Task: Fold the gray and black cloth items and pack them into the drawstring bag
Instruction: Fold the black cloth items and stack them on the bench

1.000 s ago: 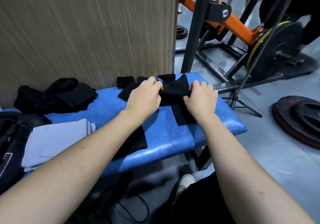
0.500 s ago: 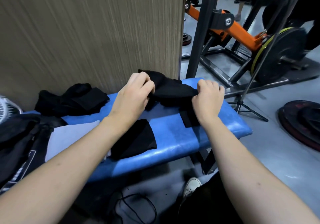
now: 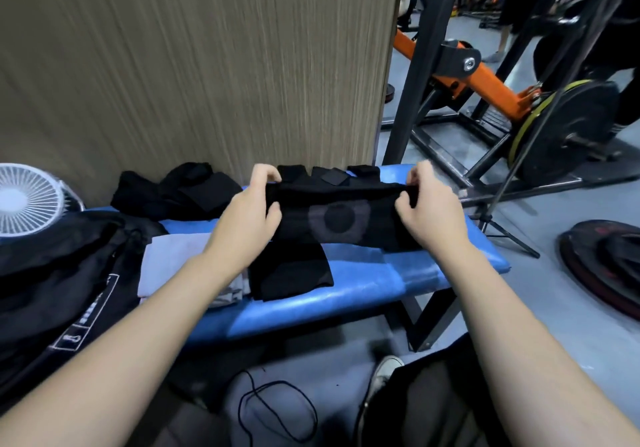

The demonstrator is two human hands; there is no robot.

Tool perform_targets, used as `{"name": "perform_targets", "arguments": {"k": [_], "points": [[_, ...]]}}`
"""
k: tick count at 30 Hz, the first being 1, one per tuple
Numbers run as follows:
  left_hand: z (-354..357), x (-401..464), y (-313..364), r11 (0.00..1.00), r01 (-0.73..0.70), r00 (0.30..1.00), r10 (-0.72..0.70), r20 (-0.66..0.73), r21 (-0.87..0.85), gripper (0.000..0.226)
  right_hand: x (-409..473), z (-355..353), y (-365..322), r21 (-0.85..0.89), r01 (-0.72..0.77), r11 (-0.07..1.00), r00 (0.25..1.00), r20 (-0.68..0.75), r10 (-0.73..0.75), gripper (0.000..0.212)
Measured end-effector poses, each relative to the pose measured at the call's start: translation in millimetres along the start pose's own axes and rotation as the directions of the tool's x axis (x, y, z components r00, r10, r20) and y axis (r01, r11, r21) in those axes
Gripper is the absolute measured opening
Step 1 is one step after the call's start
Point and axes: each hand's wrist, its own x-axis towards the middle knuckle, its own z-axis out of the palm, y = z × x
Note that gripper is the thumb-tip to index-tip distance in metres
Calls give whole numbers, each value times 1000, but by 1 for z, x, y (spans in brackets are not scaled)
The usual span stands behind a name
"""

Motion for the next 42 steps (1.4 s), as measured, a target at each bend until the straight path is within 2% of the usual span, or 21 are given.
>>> {"name": "perform_targets", "arguments": {"k": [3,7,11,16,20,25,29,31,35,37,40,42], "points": [[2,-16,-13,999,52,997,-52,50,3,31,1,9,0,71,-11,997,993,115,2,15],[6,-29,-30,996,11,987,-25,160,89,18,3,18,-5,105,-28,994,972,237,3,17],[11,-41,-41,976,37,986,-70,149,214,9,4,24,-7,124,-6,992,932,361,-40,29],[17,-49,-37,944,32,983,-89,160,329,12,5,26,-10,61,39,997,935,349,-58,30],[23,-51,-40,874,-34,990,-38,137,485,17,4,30,-10,3,61,998,907,418,-57,23],[23,-59,-39,855,-80,985,-12,175,512,25,2,28,-16,-51,35,998,847,532,-2,12],[17,-62,-39,868,-89,989,19,148,489,20,2,25,-20,-84,66,994,813,583,-5,26],[16,-62,-41,875,-83,987,8,158,476,17,1,26,-23,-86,79,993,820,573,-16,26],[14,-64,-40,874,-67,985,-20,173,482,23,2,25,-33,-13,57,998,872,488,-44,25],[12,-65,-40,875,-78,979,-23,203,478,29,2,21,-41,84,-13,996,884,467,-27,21],[12,-67,-41,892,-90,967,-29,255,444,35,-1,18,-57,347,-220,912,853,522,7,17],[12,-67,-41,901,-87,965,-30,262,425,35,-4,19,-71,474,-280,835,820,570,-48,16]]}}
